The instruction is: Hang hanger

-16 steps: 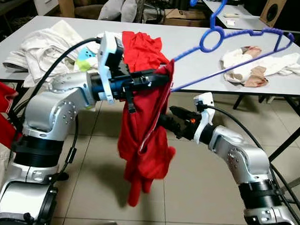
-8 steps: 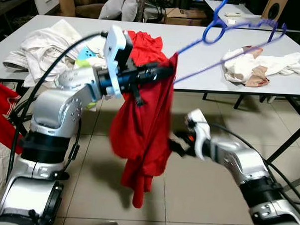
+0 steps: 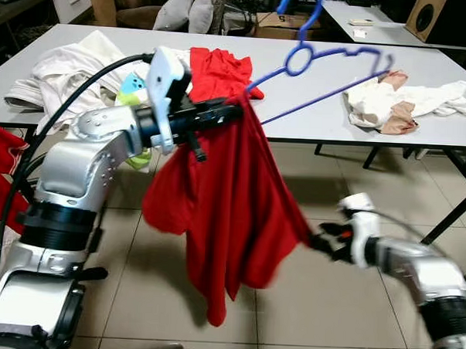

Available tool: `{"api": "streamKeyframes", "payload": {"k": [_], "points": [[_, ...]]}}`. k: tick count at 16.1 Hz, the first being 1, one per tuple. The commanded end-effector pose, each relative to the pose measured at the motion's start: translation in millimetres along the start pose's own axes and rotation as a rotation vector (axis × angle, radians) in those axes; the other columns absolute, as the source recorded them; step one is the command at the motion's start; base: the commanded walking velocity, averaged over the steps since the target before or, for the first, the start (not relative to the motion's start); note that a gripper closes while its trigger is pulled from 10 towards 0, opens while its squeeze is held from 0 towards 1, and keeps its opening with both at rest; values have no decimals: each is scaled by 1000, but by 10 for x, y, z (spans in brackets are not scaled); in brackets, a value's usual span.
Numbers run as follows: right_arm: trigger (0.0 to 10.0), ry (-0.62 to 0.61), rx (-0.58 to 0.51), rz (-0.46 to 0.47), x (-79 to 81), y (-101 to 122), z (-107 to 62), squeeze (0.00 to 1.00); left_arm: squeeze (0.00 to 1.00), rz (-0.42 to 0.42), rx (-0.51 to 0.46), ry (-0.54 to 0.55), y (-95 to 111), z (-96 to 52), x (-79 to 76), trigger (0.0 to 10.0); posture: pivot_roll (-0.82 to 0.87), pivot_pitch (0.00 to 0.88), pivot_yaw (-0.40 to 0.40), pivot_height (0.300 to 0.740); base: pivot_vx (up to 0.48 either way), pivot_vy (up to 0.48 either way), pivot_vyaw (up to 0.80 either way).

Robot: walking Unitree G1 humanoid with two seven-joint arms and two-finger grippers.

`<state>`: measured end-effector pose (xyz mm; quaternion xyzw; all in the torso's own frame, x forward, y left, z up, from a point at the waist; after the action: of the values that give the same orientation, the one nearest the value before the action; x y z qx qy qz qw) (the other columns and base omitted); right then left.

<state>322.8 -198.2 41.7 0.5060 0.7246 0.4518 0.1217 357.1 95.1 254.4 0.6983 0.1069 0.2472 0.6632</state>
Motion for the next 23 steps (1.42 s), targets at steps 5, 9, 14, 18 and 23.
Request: {"api": "streamKeyframes", "payload": {"k": [5,9,14,18,23], "points": [[0,-308,-224,138,-777,240,-660,0,0,41,-19,-76,-6,-245,-64,0,-35,0,1,740,0,0,0],[0,-348,-537,306,-1003,709,-1056,0,0,15,-9,-142,-111,-297,-204,0,-37,0,-9,740,0,0,0],[0,-276,-729,379,-981,1198,-1259,0,0,-20,21,-272,-254,-305,-505,0,-39,0,-14,740,0,0,0],[0,-224,-722,320,-847,1406,-1247,0,0,44,161,-226,-517,-253,-471,0,-37,0,-18,740,0,0,0],[0,-169,-677,206,-616,1573,-1176,0,0,105,253,-190,-670,-114,-454,0,-43,0,-13,740,0,0,0]]}}
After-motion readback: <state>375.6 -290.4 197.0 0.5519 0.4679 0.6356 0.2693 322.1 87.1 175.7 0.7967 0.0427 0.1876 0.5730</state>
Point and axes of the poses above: a point about 5 cm out from each wrist's last joint towards the gripper, its own z axis pointing out of the wrist towards the gripper, its own y axis along the axis of the wrist's last joint, x = y × z, the point moved 5 cm from there along z, pointing out of the wrist towards the gripper, and after that the axes turned 2 degrees about z, right-handed, at the moved point
